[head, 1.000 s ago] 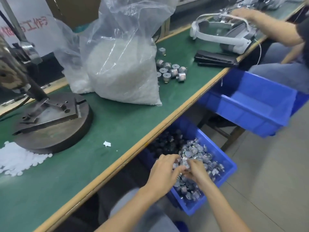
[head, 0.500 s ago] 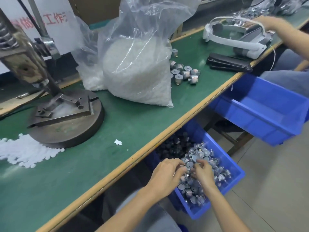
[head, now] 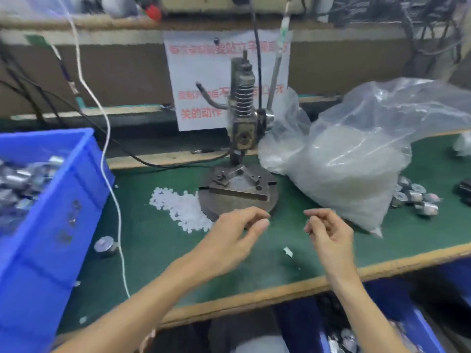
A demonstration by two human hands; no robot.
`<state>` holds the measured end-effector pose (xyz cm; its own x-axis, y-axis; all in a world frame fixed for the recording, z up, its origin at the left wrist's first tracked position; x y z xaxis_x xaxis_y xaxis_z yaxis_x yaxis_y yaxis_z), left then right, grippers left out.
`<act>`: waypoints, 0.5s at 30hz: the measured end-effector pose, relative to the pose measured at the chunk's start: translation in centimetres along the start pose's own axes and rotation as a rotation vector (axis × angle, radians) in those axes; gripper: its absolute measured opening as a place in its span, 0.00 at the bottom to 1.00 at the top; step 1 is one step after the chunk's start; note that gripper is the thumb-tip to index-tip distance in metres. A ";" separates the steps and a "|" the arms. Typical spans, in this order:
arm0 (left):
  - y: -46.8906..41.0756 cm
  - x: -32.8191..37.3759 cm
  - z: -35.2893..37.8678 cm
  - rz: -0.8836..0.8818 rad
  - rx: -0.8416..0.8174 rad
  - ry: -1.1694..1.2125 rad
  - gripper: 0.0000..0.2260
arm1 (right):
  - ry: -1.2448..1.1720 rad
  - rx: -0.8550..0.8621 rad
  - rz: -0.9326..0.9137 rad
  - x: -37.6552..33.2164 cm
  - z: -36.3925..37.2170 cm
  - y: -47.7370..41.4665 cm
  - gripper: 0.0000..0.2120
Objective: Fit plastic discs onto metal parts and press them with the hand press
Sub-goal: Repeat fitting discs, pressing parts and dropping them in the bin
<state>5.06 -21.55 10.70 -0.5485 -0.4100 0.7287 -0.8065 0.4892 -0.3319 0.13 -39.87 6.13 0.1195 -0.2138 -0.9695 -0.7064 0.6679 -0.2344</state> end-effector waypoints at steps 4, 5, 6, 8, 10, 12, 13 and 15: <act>2.6 -4.2 -8.0 -0.165 0.099 -0.225 0.11 | -0.004 -0.395 -0.072 -2.9 10.8 3.9 0.14; 3.3 -4.7 -9.7 -0.185 0.129 -0.293 0.11 | 0.004 -0.473 -0.101 -3.6 13.2 5.1 0.14; 4.0 -4.9 -11.2 -0.198 0.153 -0.365 0.12 | 0.010 -0.541 -0.128 -4.4 15.4 6.2 0.14; 5.3 -5.1 -13.7 -0.227 0.182 -0.546 0.13 | 0.002 -0.655 -0.174 -6.1 19.3 8.2 0.15; 6.4 -5.1 -16.2 -0.263 0.203 -0.727 0.14 | -0.025 -0.749 -0.234 -8.5 22.9 10.1 0.16; 7.4 -4.3 -19.0 -0.271 0.235 -0.846 0.13 | -0.068 -0.825 -0.329 -11.2 25.9 12.0 0.16; 7.9 -3.9 -20.6 -0.261 0.260 -0.887 0.12 | -0.094 -0.861 -0.372 -12.7 27.4 13.1 0.14; 8.9 -3.7 -24.1 -0.270 0.285 -0.933 0.11 | -0.152 -0.912 -0.452 -15.4 29.9 15.2 0.13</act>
<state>5.18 2.85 19.50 -0.1945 -0.9775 0.0822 -0.8849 0.1387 -0.4447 8.44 -5.12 15.41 0.5478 -0.1757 -0.8180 -0.8270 -0.2618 -0.4976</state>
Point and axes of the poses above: each hand's wrist, its own y-axis away from the middle knuckle, its own z-axis out of the palm, x = y × z, the point moved 7 cm from there along -y, towards the middle knuckle, and after that the axes turned 10 degrees about x, right-handed, at the moved point
